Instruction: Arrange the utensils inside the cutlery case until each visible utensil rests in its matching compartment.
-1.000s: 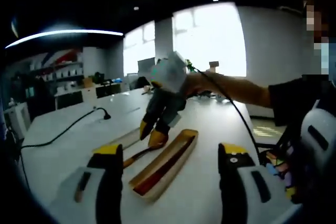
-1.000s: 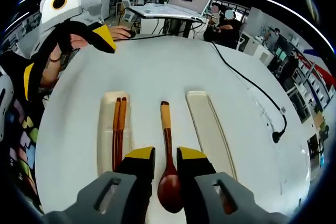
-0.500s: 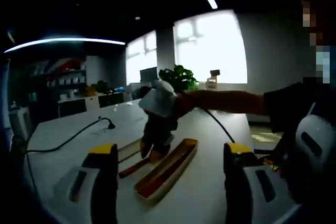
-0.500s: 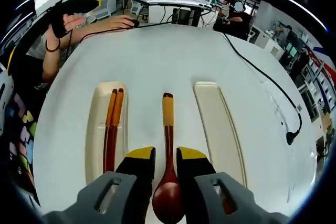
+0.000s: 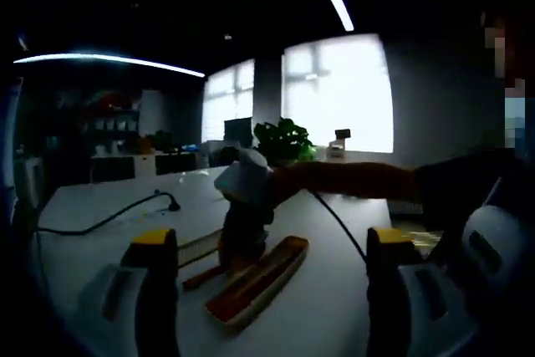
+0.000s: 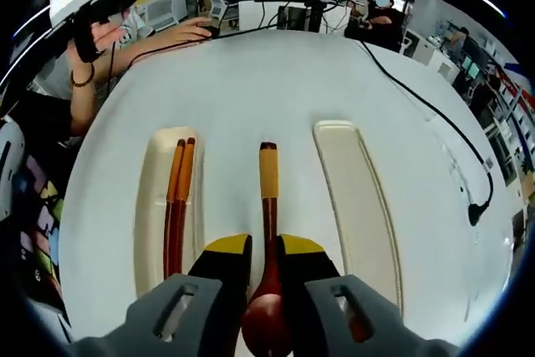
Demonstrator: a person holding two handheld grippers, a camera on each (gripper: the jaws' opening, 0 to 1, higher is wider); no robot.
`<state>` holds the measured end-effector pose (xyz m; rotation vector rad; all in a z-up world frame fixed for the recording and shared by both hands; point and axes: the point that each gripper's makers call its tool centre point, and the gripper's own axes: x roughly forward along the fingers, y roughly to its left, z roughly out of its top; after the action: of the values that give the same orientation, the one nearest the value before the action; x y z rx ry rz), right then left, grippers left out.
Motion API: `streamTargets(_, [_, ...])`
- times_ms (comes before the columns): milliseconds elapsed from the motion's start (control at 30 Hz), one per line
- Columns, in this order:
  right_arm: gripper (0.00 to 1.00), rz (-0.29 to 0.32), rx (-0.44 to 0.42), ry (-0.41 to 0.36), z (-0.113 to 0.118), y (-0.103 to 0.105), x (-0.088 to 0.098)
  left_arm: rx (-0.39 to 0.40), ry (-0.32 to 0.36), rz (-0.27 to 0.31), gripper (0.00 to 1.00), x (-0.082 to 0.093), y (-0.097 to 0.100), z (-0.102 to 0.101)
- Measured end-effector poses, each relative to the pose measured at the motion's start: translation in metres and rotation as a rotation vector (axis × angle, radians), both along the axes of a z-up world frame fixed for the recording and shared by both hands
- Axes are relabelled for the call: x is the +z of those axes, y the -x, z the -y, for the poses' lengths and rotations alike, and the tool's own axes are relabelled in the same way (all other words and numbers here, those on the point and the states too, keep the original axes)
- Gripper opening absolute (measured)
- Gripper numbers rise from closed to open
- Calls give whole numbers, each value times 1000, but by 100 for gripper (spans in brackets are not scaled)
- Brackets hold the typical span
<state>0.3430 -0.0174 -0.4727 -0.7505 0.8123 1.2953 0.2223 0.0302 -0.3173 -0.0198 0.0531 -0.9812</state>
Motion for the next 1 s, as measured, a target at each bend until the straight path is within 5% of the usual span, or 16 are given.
streamTargets(167, [10, 3, 25, 36, -2, -1, 1, 13, 67, 1, 100, 7, 4, 1])
streamTargets(367, [5, -29, 26, 62, -2, -1, 1, 29, 44, 6, 100, 2, 8, 5])
streamTargets(700, [4, 23, 37, 98, -1, 0, 1, 112, 53, 29, 100, 6, -5, 0])
streamTargets(733, [4, 26, 41, 99, -1, 0, 1, 109, 51, 27, 100, 11, -14, -32])
streamTargets(800, [4, 21, 29, 94, -1, -1, 1, 91, 46, 19, 100, 10, -10, -23])
streamTargets(867, [4, 23, 30, 86, -1, -1, 1, 82, 44, 11, 100, 13, -15, -42])
streamTargets(1000, [4, 19, 27, 91, -2, -2, 0, 100, 41, 11, 100, 14, -18, -47])
